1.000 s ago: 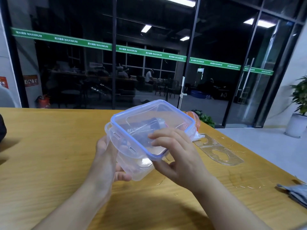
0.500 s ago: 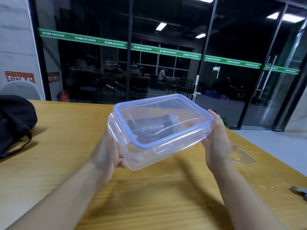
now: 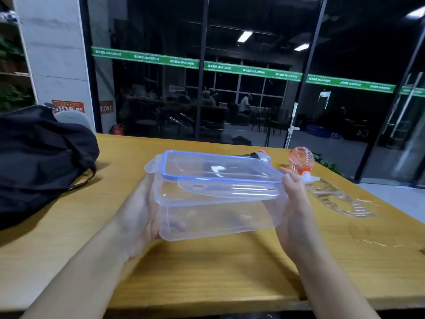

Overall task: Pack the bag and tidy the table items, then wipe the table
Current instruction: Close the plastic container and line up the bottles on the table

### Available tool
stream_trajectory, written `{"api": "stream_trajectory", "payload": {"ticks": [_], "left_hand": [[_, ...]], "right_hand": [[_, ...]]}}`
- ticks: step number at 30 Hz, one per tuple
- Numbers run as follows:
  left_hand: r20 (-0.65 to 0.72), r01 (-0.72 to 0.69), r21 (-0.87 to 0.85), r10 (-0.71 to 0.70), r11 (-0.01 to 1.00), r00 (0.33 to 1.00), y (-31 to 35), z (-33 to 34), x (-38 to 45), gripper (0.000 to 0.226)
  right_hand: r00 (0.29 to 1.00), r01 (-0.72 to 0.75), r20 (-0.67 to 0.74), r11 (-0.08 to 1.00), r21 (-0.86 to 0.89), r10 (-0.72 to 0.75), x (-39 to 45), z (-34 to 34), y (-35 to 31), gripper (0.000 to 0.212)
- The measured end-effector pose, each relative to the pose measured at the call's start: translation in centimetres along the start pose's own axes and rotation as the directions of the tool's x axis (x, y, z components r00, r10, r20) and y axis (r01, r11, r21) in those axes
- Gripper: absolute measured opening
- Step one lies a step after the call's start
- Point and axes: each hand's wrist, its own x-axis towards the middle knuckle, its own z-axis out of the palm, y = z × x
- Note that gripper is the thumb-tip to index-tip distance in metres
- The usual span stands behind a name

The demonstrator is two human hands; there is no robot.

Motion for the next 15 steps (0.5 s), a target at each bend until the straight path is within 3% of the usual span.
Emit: {"api": "stream_trajectory", "payload": {"ticks": [5, 10, 12, 15], "left_hand": [[-0.154, -0.034, -0.088, 0.020, 0.996, 0.988, -0.9, -0.4, -2.0, 0.059], [-0.300, -0.174, -0.175, 0.116, 0.969, 0.947, -1.8, -0.9, -2.9, 0.073], [-0.379, -0.275, -0.186, 0.189, 0.943, 0.906, -2.2, -1.0, -3.3, 0.070], [-0.513, -0.355, -0.073, 0.270, 0.932, 0.815, -2.6, -1.4, -4.3, 0.055]], "right_hand": [[1.000, 0.003, -0.020, 0.999, -0.044, -0.004, -2.6, 0.2, 1.7, 0.079], [1.000, -0.023, -0.008, 0.995, -0.101, 0.023, -4.2, 0.1, 2.9, 0.064], [1.000, -0.030, 0.004, 0.990, -0.134, 0.030, -4.7, 0.1, 3.1, 0.065], [0.999, -0.039, 0.028, 0.984, -0.174, 0.044, -4.9, 0.1, 3.3, 0.066]]}}
